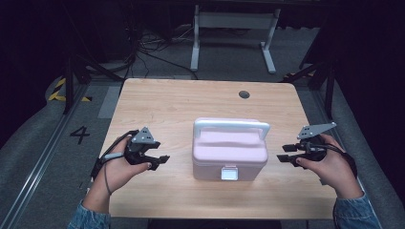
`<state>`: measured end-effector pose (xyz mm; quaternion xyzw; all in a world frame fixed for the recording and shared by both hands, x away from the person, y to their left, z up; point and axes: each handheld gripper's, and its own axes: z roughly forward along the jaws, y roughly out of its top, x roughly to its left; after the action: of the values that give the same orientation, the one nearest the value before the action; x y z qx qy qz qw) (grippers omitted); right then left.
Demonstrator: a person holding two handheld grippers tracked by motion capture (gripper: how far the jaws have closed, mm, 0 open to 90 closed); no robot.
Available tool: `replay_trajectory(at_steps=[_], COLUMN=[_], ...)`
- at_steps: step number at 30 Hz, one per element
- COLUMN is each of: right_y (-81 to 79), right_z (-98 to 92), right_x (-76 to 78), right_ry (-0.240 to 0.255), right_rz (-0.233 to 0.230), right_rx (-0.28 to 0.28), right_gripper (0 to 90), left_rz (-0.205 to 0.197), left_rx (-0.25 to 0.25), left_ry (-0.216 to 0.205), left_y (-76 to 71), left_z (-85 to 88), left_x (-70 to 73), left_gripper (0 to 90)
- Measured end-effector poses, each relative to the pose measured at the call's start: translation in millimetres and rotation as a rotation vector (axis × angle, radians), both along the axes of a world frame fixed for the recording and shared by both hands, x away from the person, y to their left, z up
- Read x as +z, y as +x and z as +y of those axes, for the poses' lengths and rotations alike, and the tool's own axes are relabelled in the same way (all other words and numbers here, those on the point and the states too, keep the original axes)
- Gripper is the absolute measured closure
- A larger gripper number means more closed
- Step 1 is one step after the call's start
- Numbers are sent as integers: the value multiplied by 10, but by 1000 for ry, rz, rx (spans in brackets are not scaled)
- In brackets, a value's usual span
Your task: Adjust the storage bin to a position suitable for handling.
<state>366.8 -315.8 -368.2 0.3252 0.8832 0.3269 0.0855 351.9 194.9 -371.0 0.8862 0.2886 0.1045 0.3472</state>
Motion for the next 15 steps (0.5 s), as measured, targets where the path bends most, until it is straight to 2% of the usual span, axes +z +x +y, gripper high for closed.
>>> replay_trajectory(at_steps=[4, 8, 13, 15], right_y=[-16, -42, -69, -78], right_z=[-27, -71, -154, -169], right_x=[-8, 8, 32, 22], right_ry=[-3, 2, 10, 9], right_rz=[0, -4, -15, -6], right_rx=[-5, -10, -35, -44], right_gripper=[516, 509, 510, 510], left_rz=[-11, -24, -44, -57], left_rx=[-5, -26, -57, -64], left_ry=[-21, -69, -83, -97], left_y=[-6, 21, 40, 55], left_z=[-38, -104, -189, -221], left_x=[55, 119, 217, 268], left_gripper=[410, 418, 407, 402])
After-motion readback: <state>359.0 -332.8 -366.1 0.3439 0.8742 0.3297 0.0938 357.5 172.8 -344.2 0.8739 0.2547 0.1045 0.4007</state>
